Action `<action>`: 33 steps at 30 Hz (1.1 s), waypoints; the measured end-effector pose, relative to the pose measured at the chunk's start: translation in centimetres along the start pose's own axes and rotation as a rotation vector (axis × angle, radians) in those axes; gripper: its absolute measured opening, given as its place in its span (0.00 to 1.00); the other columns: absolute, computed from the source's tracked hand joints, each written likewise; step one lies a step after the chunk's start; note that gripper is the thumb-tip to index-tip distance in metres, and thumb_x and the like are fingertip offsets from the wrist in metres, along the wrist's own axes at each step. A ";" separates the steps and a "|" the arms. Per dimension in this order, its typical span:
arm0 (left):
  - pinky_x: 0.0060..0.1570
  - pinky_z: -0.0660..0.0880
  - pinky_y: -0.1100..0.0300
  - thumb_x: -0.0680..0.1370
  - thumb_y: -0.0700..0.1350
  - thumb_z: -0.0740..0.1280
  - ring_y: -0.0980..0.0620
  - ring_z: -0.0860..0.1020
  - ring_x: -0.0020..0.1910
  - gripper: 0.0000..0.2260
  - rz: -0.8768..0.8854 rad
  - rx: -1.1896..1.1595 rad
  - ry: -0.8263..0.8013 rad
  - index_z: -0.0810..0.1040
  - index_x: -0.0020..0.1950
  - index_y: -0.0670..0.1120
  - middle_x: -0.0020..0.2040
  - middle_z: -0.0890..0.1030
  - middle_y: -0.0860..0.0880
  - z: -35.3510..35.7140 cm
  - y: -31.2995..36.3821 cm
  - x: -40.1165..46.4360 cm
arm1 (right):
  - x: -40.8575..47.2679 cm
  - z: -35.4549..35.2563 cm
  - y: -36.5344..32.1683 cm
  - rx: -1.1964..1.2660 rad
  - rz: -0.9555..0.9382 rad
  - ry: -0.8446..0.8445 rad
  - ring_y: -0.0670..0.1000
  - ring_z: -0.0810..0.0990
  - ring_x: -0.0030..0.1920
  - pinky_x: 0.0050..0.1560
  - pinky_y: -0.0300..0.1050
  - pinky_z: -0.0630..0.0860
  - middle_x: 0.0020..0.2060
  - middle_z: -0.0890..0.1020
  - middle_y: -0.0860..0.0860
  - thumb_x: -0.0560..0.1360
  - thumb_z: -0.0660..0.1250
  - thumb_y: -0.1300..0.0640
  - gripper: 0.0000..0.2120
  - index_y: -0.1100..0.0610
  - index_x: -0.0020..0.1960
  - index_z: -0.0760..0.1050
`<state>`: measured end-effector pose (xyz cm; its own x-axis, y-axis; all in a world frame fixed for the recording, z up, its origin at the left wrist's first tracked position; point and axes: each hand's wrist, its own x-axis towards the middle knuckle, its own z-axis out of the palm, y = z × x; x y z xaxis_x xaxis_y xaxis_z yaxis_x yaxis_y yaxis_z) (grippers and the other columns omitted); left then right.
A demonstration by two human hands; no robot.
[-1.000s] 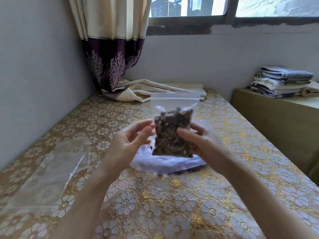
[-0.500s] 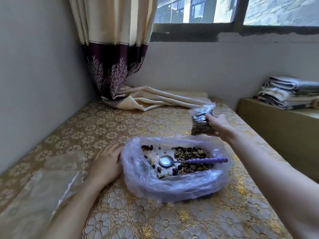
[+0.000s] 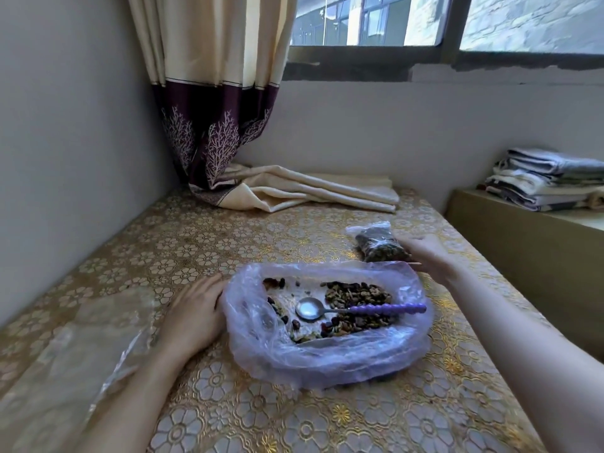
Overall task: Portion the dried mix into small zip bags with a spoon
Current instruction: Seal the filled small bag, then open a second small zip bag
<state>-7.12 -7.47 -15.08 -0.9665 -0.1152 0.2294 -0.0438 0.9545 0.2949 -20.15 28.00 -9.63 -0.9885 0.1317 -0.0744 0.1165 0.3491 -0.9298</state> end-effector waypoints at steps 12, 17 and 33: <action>0.57 0.71 0.55 0.79 0.44 0.60 0.51 0.73 0.56 0.12 -0.063 -0.156 0.191 0.75 0.62 0.49 0.60 0.77 0.49 -4.5 1.8 -3.1 | -14.9 5.2 -4.0 -0.038 -0.692 0.120 0.50 0.80 0.44 0.44 0.34 0.75 0.44 0.81 0.53 0.78 0.61 0.62 0.10 0.63 0.56 0.77; 0.67 0.61 0.48 0.77 0.54 0.62 0.47 0.64 0.68 0.22 -0.212 0.204 0.163 0.65 0.70 0.52 0.69 0.68 0.49 -6.9 -0.9 -7.2 | -18.8 9.7 -2.7 -0.027 -0.753 0.037 0.51 0.82 0.41 0.43 0.42 0.79 0.42 0.82 0.50 0.78 0.62 0.61 0.08 0.60 0.55 0.77; 0.27 0.73 0.69 0.76 0.44 0.65 0.59 0.77 0.30 0.03 -0.140 -0.445 0.613 0.78 0.44 0.49 0.38 0.79 0.56 -10.8 2.2 -9.2 | -19.7 10.7 -0.2 0.185 -0.729 -0.014 0.43 0.82 0.36 0.36 0.38 0.79 0.35 0.82 0.45 0.77 0.63 0.65 0.09 0.52 0.49 0.76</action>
<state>4.46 -7.32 -6.56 -0.6406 -0.4822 0.5976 0.0762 0.7345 0.6743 -1.71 15.38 -11.81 -0.8101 -0.0859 0.5800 -0.5851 0.1819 -0.7903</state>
